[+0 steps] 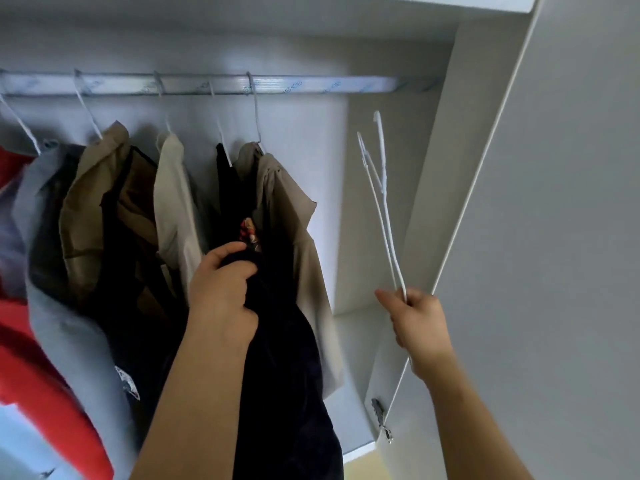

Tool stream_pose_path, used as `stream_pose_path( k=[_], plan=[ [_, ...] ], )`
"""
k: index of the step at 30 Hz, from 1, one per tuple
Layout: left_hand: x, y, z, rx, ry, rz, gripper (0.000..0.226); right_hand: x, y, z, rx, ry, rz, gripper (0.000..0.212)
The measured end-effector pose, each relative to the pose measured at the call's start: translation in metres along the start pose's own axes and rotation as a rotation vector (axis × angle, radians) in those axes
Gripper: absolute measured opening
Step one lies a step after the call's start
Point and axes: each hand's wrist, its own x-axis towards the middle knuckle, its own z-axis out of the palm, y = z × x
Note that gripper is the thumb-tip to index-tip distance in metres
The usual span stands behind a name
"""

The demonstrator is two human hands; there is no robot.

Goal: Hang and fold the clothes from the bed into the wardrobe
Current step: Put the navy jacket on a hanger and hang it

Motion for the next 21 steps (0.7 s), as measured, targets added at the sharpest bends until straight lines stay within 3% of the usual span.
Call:
stream_pose_path(
  k=[5,10,15,18,21],
  plan=[
    [-0.035,-0.006,-0.001,0.007,0.009,0.025,0.038,-0.037,-0.008,-0.027,0.139,-0.079,-0.12,0.051],
    [-0.081,-0.019,-0.01,0.028,0.003,0.038,0.038,-0.081,-0.02,-0.057,0.197,-0.077,-0.157,0.021],
    [-0.136,-0.031,-0.028,0.023,0.033,0.067,0.037,-0.131,-0.01,-0.087,0.103,-0.048,-0.139,0.044],
    [-0.171,-0.037,-0.047,0.035,0.054,0.09,0.035,-0.164,-0.006,-0.1,0.156,-0.155,-0.112,0.03],
    [-0.203,-0.038,-0.062,0.11,0.101,0.119,0.029,-0.195,-0.012,-0.108,0.365,-0.327,-0.05,0.012]
  ],
)
